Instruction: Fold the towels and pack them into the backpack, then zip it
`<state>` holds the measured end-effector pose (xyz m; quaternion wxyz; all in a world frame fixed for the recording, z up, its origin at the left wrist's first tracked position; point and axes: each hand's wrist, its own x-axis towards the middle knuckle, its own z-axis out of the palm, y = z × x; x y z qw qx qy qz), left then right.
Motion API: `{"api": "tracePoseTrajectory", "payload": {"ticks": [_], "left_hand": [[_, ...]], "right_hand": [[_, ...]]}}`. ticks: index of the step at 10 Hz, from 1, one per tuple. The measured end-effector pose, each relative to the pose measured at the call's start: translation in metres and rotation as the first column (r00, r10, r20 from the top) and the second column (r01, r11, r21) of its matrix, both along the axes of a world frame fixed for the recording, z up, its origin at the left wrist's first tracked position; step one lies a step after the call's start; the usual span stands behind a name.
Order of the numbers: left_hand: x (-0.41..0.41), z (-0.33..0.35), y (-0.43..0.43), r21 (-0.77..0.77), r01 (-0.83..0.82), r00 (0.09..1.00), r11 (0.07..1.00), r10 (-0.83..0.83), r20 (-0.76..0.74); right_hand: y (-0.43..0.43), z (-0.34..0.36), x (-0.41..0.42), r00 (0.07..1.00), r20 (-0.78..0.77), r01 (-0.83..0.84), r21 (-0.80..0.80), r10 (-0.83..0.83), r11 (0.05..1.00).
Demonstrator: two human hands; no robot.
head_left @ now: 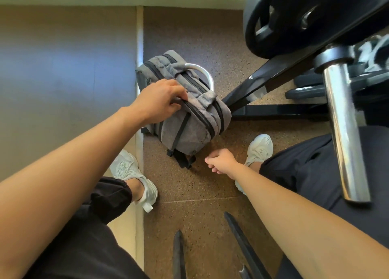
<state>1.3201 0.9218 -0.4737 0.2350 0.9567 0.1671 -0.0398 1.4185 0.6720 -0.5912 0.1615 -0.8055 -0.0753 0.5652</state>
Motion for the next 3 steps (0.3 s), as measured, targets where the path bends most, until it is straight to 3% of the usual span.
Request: {"api": "tracePoseTrajectory", "payload": {"ticks": [1, 3], "left_hand": [[-0.012, 0.015, -0.009, -0.022, 0.004, 0.999, 1.000, -0.005, -0.046], [-0.037, 0.056, -0.044, -0.156, -0.045, 0.994, 0.987, 0.029, -0.105]], "right_hand": [[0.006, 0.019, -0.005, 0.965, 0.023, -0.261, 0.073, 0.260, 0.963], [0.028, 0.074, -0.013, 0.899, 0.153, -0.438, 0.242, 0.411, 0.866]]}}
